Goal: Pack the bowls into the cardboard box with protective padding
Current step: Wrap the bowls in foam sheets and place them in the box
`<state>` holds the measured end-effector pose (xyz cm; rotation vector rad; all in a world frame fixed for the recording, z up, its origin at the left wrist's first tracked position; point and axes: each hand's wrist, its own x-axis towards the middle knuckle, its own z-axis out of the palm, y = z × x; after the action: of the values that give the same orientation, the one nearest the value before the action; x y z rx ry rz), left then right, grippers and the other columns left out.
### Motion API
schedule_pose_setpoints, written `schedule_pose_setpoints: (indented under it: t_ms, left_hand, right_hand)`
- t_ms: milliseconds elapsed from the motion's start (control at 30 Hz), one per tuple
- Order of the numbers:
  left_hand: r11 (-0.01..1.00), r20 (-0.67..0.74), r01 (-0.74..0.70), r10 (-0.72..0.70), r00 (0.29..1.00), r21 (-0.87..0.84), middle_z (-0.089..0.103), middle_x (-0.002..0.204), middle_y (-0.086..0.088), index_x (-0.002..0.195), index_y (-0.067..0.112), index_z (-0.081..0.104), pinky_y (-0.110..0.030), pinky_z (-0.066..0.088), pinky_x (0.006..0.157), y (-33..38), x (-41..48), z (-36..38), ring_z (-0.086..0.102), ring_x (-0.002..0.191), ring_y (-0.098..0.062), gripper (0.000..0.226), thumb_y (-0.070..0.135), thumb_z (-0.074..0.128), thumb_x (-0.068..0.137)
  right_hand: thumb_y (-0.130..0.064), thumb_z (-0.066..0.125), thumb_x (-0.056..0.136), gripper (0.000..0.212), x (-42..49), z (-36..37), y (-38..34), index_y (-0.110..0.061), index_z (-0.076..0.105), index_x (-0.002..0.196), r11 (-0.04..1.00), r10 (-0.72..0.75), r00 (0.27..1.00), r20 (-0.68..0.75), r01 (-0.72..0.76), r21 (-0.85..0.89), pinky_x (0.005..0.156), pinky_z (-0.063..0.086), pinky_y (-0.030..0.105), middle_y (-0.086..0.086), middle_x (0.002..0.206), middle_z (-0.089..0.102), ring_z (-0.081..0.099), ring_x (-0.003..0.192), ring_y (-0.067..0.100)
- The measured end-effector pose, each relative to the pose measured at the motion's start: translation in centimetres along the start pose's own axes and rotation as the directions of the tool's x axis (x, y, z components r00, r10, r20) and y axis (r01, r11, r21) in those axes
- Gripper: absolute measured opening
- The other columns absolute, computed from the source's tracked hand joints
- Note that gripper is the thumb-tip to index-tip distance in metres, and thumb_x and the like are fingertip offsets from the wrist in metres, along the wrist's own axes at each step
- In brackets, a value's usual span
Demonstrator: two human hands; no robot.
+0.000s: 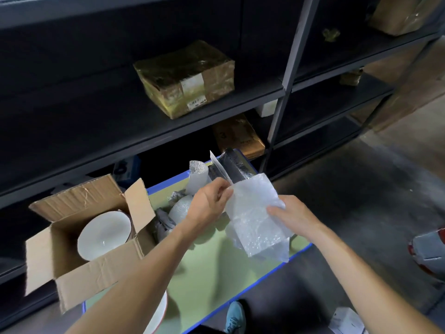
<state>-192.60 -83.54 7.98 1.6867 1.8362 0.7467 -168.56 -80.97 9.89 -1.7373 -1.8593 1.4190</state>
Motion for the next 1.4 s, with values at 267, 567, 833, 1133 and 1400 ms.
schedule_pose_setpoints:
  t_ms: [267,567,833,1133,1400]
  left_hand:
    - [0.947,0.066,0.246,-0.237,0.969,-0.206,0.073,0.085,0.003,0.103,0.026,0.061,-0.037,0.055,0.073,-0.7,-4.4,-1.3,0.068,0.079,-0.016,0.021,0.044,0.059,0.093]
    - [0.941,-0.146,0.286,-0.313,0.938,-0.18,0.069,0.074,0.012,0.096,0.029,0.065,-0.02,0.046,0.057,-3.0,-10.5,-5.0,0.06,0.06,-0.002,0.008,0.032,0.057,0.095]
    - [0.898,-0.36,0.417,-0.347,0.866,0.138,0.066,0.077,0.01,0.089,0.027,0.064,-0.037,0.049,0.062,-9.2,-21.0,-8.0,0.06,0.07,-0.016,0.013,0.028,0.055,0.098]
    - [0.749,-0.361,0.634,-0.547,0.756,0.192,0.065,0.095,0.008,0.105,0.025,0.06,-0.032,0.045,0.065,-13.6,-27.1,-7.7,0.062,0.082,-0.02,0.019,0.041,0.051,0.099]
    - [0.728,-0.112,0.657,-0.649,0.752,0.196,0.07,0.092,-0.007,0.117,0.013,0.054,-0.037,0.052,0.067,-14.4,-26.7,-7.1,0.058,0.071,-0.024,0.026,0.029,0.055,0.096]
  right_hand:
    - [-0.021,0.064,0.092,0.014,-1.7,2.4,-2.6,-0.027,0.065,0.105,0.93,0.057,0.993,0.101,-0.089,0.355,0.092,0.053,0.039,-0.003,0.107,0.071,0.068,0.099,0.015]
    - [-0.02,0.062,0.094,0.011,-2.6,6.7,-5.8,-0.022,0.072,0.092,0.976,-0.072,0.993,0.093,0.051,0.211,0.081,0.051,0.03,-0.007,0.089,0.075,0.069,0.091,0.012]
    - [-0.019,0.059,0.095,0.008,-3.5,11.8,-8.5,-0.018,0.059,0.087,0.984,-0.147,0.973,0.18,0.125,0.128,0.077,0.046,0.03,0.0,0.087,0.062,0.06,0.084,0.016]
    - [-0.027,0.057,0.089,0.029,-4.0,17.1,-10.4,0.002,0.058,0.093,0.982,-0.166,0.937,0.308,0.184,-0.03,0.067,0.045,0.035,0.009,0.072,0.056,0.052,0.066,0.026]
    - [-0.02,0.056,0.092,0.025,-4.9,18.6,-9.8,0.003,0.056,0.084,0.99,-0.106,0.945,0.311,0.131,-0.059,0.064,0.034,0.031,0.005,0.074,0.048,0.044,0.069,0.017]
